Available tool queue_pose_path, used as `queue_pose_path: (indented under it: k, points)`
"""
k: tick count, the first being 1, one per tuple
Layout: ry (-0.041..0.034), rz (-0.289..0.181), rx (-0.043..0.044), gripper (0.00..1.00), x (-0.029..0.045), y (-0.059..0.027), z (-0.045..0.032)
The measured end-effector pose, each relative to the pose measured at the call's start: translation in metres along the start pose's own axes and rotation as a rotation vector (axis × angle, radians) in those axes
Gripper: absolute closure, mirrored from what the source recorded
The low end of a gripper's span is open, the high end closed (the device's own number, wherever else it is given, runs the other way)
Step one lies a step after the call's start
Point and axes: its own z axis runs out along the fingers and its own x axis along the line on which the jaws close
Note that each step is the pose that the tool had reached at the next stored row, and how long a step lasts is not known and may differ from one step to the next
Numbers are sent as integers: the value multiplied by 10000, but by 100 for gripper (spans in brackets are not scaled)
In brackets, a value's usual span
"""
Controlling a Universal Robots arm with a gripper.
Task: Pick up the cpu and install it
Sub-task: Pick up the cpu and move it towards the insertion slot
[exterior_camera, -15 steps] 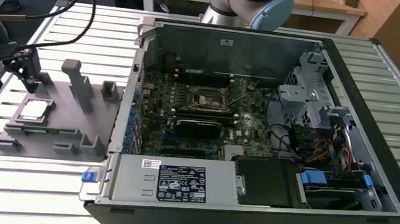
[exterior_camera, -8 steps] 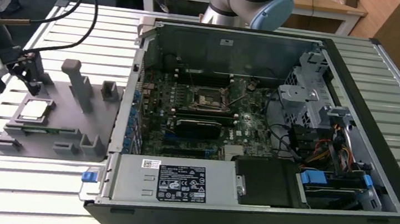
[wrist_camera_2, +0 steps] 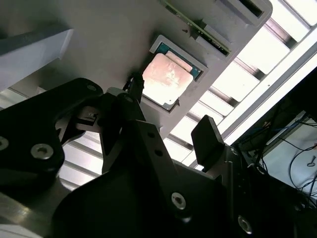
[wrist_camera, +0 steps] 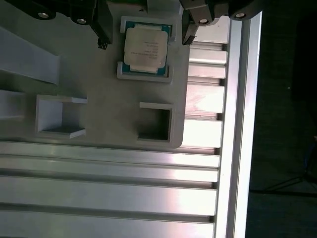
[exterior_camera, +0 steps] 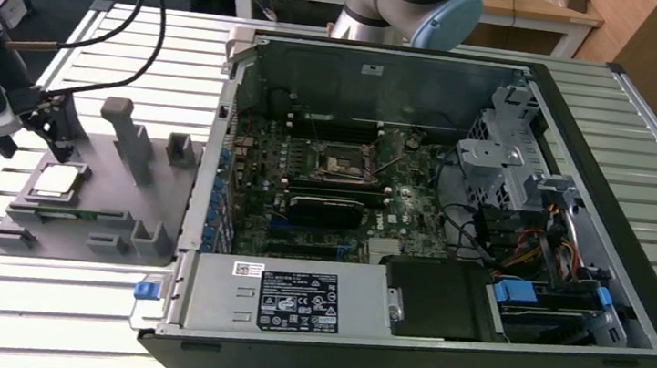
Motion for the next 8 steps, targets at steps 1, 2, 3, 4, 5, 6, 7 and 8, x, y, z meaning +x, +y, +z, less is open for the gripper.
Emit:
queue_pose_path:
  k: [1,2,3,4,5,6,7,8]
  points:
    - [-1,11,0,34,0,-1,14]
    - [-2,38,1,34,-1,-1,27]
    - [-3,105,4,34,-1,-2,40]
    - [-6,201,6,34,-2,-2,53]
    - [-10,333,6,34,-2,-3,67]
    - [-12,430,6,34,-2,-3,79]
    - [-13,477,6,34,-2,-3,94]
    - [-14,492,6,34,-2,-4,110]
